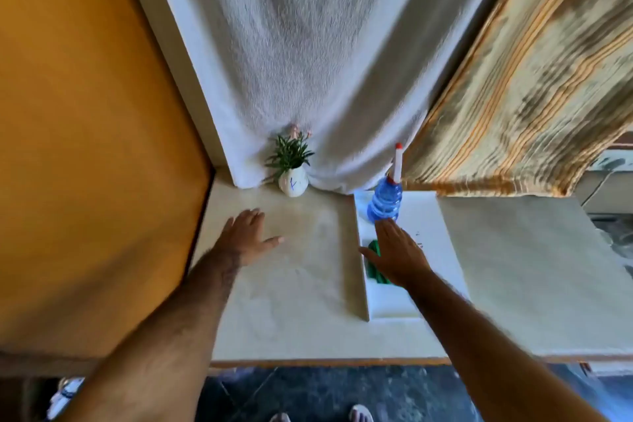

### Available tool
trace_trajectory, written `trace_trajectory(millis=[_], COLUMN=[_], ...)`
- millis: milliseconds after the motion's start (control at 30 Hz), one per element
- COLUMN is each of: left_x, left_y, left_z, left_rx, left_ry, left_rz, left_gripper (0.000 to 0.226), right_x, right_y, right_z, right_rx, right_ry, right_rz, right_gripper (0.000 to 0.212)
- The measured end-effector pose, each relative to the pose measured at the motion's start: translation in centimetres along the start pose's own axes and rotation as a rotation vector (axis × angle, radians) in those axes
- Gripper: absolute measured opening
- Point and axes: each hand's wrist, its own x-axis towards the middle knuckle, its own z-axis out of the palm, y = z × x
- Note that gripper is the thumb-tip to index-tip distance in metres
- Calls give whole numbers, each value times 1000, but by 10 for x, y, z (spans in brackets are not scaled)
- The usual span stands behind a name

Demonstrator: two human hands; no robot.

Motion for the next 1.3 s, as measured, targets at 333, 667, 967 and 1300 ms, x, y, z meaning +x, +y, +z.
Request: trace_trajectory(millis=[333, 667, 967, 1300], left_x=[-11, -3, 1, 1], left_y=[-33, -52, -55, -58], left_z=[122, 163, 170, 174], left_rx=[37, 98, 88, 88], left_ry=[97, 231, 291, 275], left_rz=[-30, -4, 9, -19], left_gripper=[96, 91, 90, 90], right_x=[-34, 16, 121, 140], right_y=[14, 20, 41, 37], right_z=[92, 65, -2, -12], right_rx=[41, 411, 1026, 1149], right_ry=[-54, 273, 450, 537], right_rz=[150, 371, 413, 409], right_gripper=[105, 77, 113, 31])
